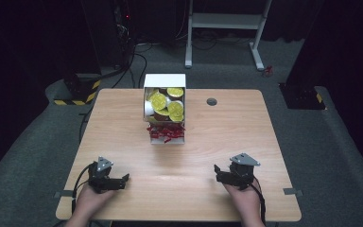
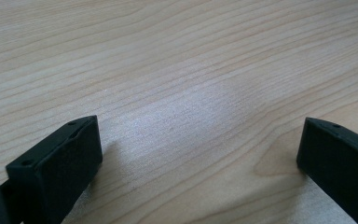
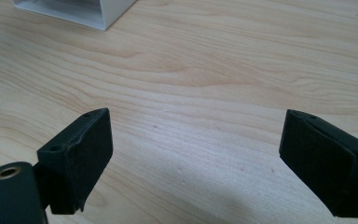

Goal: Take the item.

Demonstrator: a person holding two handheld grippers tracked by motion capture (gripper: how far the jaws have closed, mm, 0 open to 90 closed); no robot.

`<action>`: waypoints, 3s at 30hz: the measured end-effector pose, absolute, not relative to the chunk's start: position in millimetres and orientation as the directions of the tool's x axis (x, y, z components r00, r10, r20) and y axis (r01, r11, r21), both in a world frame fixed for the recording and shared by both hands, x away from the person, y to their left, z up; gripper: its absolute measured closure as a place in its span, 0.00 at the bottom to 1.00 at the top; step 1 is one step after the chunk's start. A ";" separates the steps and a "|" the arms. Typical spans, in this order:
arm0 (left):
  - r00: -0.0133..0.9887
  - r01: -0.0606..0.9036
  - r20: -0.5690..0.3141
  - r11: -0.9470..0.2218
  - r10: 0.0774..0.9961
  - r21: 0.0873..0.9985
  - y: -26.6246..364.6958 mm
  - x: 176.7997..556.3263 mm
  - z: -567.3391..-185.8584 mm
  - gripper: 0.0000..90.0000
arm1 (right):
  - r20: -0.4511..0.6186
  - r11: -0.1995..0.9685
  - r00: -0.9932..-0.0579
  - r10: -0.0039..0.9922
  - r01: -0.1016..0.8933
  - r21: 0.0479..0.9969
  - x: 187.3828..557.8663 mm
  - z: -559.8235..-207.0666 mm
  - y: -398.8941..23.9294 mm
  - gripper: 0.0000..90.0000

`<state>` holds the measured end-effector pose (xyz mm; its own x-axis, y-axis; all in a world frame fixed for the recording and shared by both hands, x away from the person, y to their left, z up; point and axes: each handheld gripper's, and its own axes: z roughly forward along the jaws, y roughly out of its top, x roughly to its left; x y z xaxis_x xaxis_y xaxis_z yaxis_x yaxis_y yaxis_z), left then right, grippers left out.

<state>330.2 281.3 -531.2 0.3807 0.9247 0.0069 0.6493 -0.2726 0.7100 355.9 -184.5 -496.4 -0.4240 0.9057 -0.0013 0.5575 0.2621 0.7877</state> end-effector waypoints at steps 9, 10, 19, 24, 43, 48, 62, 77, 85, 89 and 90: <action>0.386 0.650 0.014 -0.282 0.922 0.706 282.0 330.2 -530.7 0.00 | -0.019 0.290 -0.459 0.888 0.529 0.798 357.1 -484.4 -171.4 0.12; 0.386 0.650 0.012 -0.281 0.923 0.706 281.9 330.2 -530.8 0.00 | -0.023 0.296 -0.462 0.887 0.529 0.795 357.7 -483.5 -168.7 0.13; 0.389 0.648 0.008 -0.280 0.921 0.708 282.1 329.6 -530.9 0.01 | -0.021 0.311 -0.492 0.870 0.515 0.799 362.7 -479.1 -151.7 0.15; 0.393 0.647 0.008 -0.283 0.920 0.708 282.2 329.1 -531.0 0.01 | -0.024 0.317 -0.505 0.863 0.503 0.804 365.6 -474.1 -144.6 0.15; 0.407 0.643 0.009 -0.293 0.913 0.708 283.0 327.0 -530.9 0.01 | -0.031 0.346 -0.537 0.843 0.496 0.797 383.4 -471.0 -112.2 0.16; 0.407 0.643 0.010 -0.294 0.913 0.708 283.0 327.0 -530.9 0.01 | -0.017 0.336 -0.540 0.841 0.497 0.800 387.5 -469.7 -106.4 0.16; 0.409 0.640 0.011 -0.295 0.912 0.710 283.2 326.7 -530.9 0.01 | -0.002 0.314 -0.561 0.828 0.462 0.830 396.2 -456.5 -91.8 0.19; 0.408 0.638 0.005 -0.289 0.913 0.714 282.8 326.1 -531.1 0.01 | 0.001 0.299 -0.560 0.828 0.444 0.845 407.6 -443.5 -82.3 0.30; 0.407 0.640 0.001 -0.285 0.914 0.714 282.4 326.0 -531.2 0.01 | -0.012 0.298 -0.556 0.831 0.426 0.854 414.2 -441.6 -79.1 0.35; 0.408 0.639 0.004 -0.288 0.913 0.714 282.6 326.1 -531.1 0.02 | 0.027 0.280 -0.558 0.829 0.457 0.844 420.8 -446.4 -78.7 0.41; 0.408 0.639 0.004 -0.288 0.913 0.713 282.5 326.1 -531.1 0.02 | 0.018 0.285 -0.559 0.829 0.451 0.846 421.7 -447.1 -78.0 0.41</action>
<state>326.1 282.5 -531.1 0.4076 0.9132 0.0039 0.6387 -0.2881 0.7135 421.7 -78.0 -447.1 -0.5586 0.8292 0.0184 0.4509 0.2850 0.8459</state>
